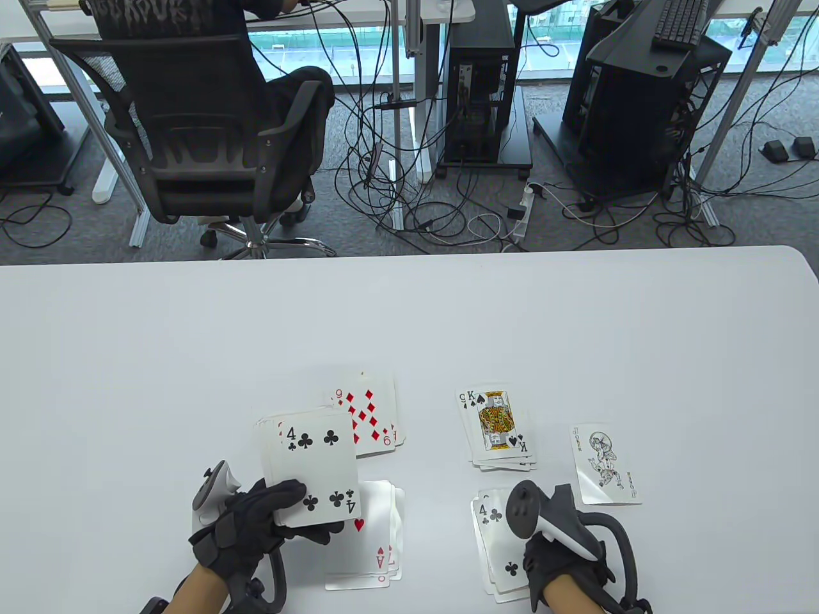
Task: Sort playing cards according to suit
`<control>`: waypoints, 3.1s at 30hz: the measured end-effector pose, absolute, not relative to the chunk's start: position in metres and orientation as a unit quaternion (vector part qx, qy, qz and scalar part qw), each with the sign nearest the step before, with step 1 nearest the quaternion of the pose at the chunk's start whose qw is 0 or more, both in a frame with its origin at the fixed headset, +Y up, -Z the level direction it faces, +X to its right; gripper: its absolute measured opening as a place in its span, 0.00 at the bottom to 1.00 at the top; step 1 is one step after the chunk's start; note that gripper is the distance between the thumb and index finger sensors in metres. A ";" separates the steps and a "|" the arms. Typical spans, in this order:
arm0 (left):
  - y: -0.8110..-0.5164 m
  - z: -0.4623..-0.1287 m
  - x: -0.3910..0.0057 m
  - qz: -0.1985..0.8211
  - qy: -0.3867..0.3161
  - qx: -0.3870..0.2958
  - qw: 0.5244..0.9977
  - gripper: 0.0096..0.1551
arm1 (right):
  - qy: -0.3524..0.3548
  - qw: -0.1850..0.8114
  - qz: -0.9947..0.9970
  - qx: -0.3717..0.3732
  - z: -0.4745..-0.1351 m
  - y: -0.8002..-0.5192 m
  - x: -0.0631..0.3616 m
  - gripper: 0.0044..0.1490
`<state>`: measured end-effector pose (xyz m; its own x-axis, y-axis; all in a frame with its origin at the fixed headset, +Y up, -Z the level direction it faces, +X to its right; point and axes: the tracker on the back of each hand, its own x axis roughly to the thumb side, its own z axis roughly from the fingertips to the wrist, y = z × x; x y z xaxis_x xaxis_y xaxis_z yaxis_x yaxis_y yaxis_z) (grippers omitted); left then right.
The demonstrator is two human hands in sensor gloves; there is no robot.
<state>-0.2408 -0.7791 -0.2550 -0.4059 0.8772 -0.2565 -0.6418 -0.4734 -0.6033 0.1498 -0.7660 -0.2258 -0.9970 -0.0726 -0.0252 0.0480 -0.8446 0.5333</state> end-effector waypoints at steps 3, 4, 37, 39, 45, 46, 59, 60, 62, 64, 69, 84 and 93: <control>-0.779 -0.255 -0.241 0.812 -0.211 -0.279 0.468 0.30 | -0.285 0.076 -0.955 0.019 -0.226 -0.766 0.145 0.42; -0.779 -0.255 -0.241 0.812 -0.211 -0.279 0.468 0.30 | -0.286 0.084 -0.954 0.023 -0.226 -0.765 0.145 0.42; -0.779 -0.255 -0.240 0.809 -0.206 -0.280 0.474 0.30 | 0.060 -0.380 -0.896 -0.221 -0.257 -0.698 -0.025 0.50; -0.780 -0.255 -0.240 0.808 -0.206 -0.279 0.476 0.30 | 0.066 -0.422 -0.881 -0.202 -0.259 -0.701 -0.023 0.43; -0.780 -0.255 -0.240 0.810 -0.208 -0.279 0.472 0.31 | 0.046 -0.479 -0.857 -0.184 -0.262 -0.706 -0.018 0.28; -0.780 -0.255 -0.240 0.810 -0.208 -0.280 0.471 0.30 | 0.043 -0.482 -0.855 -0.187 -0.262 -0.706 -0.017 0.26; -0.779 -0.255 -0.239 0.811 -0.214 -0.280 0.466 0.30 | 0.047 -0.524 -0.835 -0.162 -0.263 -0.709 0.011 0.26; -0.780 -0.255 -0.239 0.811 -0.213 -0.281 0.467 0.30 | 0.045 -0.527 -0.833 -0.161 -0.263 -0.710 0.012 0.27; -0.780 -0.255 -0.239 0.811 -0.211 -0.281 0.467 0.30 | 0.044 -0.525 -0.835 -0.156 -0.262 -0.709 0.018 0.26; -0.780 -0.255 -0.239 0.813 -0.210 -0.281 0.466 0.29 | 0.048 -0.516 -0.840 -0.157 -0.262 -0.705 0.024 0.26; -0.780 -0.255 -0.240 0.815 -0.208 -0.276 0.465 0.29 | 0.043 -0.482 -0.861 -0.154 -0.262 -0.691 0.056 0.25; -0.780 -0.255 -0.240 0.817 -0.199 -0.279 0.463 0.29 | -0.124 -0.131 -0.982 -0.053 -0.239 -0.723 0.160 0.25; -0.779 -0.255 -0.241 0.820 -0.199 -0.274 0.461 0.29 | -0.146 -0.018 -0.987 -0.060 -0.232 -0.762 0.150 0.25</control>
